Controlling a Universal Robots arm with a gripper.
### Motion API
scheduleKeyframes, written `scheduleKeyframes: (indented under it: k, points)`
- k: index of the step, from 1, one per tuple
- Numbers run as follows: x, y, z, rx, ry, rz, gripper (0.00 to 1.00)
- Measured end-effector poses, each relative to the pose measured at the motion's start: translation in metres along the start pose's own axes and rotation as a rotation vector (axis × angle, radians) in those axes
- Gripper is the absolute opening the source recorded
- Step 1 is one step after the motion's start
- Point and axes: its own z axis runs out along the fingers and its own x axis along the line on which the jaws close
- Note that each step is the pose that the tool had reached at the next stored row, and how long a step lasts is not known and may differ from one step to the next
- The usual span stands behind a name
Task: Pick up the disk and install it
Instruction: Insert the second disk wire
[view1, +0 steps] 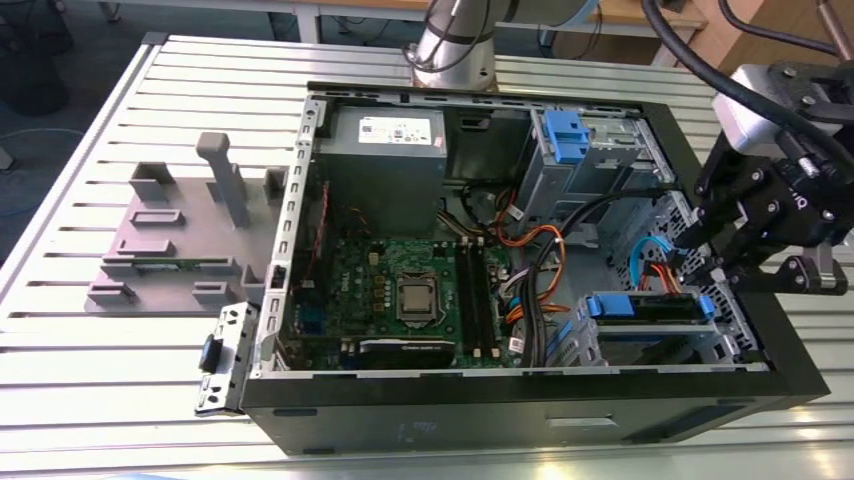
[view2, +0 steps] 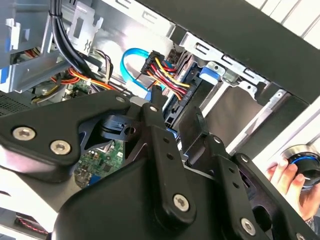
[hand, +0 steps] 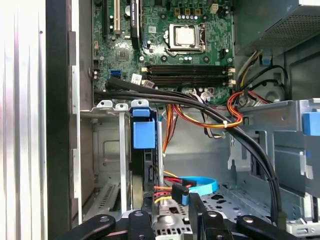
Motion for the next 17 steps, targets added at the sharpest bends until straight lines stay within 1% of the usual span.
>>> scheduleKeyframes:
  k: [2, 5, 12, 14, 16, 17]
  points:
    - [0.0004, 0.0007, 0.0035, 0.0, 0.0012, 0.0, 0.42]
    - [0.0007, 0.0017, 0.0069, 0.0001, 0.0014, 0.0, 0.42]
    - [0.0008, 0.0022, 0.0075, 0.0001, 0.0013, 0.0, 0.42]
    - [0.0008, 0.0023, 0.0076, 0.0001, 0.0014, 0.0, 0.4]
    - [0.0008, 0.0023, 0.0077, 0.0001, 0.0013, 0.0, 0.28]
    - [0.0008, 0.0024, 0.0077, 0.0001, 0.0013, 0.0, 0.28]
